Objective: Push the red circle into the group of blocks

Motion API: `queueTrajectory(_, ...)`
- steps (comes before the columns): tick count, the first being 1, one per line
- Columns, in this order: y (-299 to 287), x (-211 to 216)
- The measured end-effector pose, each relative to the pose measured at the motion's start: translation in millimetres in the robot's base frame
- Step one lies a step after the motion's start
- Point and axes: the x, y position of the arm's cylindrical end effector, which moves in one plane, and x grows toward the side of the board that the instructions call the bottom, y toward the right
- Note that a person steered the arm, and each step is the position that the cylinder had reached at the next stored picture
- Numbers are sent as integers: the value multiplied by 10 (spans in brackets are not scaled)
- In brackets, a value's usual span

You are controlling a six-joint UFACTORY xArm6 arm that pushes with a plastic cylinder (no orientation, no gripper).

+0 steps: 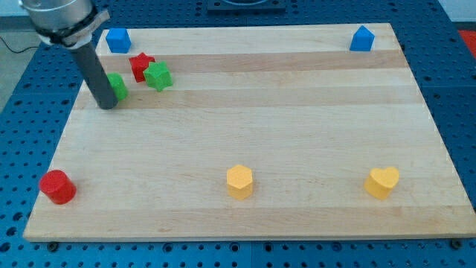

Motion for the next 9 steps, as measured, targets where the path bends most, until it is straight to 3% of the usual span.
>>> queueTrajectory(1,0,-144)
queueTrajectory(2,-84,124)
queueTrajectory(3,-656,186)
queueTrajectory(6,-666,259)
queueTrajectory(8,-663,1315)
queueTrajectory(9,-661,1454)
